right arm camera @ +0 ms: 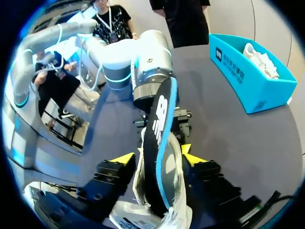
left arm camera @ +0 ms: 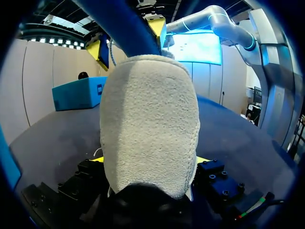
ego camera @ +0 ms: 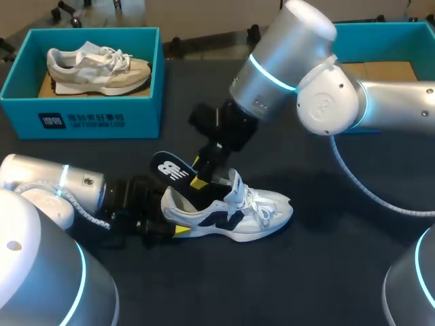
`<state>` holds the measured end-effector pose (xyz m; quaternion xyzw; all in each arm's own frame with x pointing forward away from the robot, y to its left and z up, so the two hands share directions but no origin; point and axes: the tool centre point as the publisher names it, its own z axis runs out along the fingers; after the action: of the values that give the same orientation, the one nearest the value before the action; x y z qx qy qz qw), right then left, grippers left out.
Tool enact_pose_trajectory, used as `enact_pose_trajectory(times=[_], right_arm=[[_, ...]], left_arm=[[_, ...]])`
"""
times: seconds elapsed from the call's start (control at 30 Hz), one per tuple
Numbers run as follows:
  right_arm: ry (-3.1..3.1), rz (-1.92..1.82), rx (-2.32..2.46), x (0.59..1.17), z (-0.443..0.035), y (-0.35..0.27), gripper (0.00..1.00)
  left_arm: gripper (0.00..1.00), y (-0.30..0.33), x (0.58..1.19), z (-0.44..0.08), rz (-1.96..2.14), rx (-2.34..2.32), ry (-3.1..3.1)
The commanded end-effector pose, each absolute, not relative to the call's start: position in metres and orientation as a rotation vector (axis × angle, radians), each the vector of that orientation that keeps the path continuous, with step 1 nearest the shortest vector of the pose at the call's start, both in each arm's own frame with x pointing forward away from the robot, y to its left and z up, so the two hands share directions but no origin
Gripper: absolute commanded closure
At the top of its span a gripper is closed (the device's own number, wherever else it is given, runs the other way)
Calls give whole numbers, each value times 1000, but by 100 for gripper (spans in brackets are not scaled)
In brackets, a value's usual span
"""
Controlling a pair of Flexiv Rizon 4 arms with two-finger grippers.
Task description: Take the shoe out of the shoebox, open the shoe tongue, remove and reinsert the insole, then place the shoe into the shoebox
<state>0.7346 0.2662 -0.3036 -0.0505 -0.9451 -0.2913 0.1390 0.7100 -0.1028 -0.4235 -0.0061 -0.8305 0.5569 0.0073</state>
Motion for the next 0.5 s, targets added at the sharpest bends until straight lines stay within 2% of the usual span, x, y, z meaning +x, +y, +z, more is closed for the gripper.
enact_pose_trajectory(times=[0.03,0.13,0.2,0.33,0.47,0.5], right_arm=[[-2694,-858,-147,737,-311,266,7],[-2662,-869,-148,735,-316,270,7],[-2654,-869,-162,733,-319,272,10],[-2641,-879,-178,731,-322,277,25],[-2631,-885,-191,728,-323,282,32],[-2631,-885,-193,728,-322,283,38]], left_arm=[[100,-105,711,-427,1735,-19,-2599],[100,-105,711,-427,1735,-19,-2599],[100,-105,711,-427,1735,-19,-2599],[100,-105,711,-427,1735,-19,-2599],[100,-105,711,-427,1735,-19,-2599],[100,-105,711,-427,1735,-19,-2599]])
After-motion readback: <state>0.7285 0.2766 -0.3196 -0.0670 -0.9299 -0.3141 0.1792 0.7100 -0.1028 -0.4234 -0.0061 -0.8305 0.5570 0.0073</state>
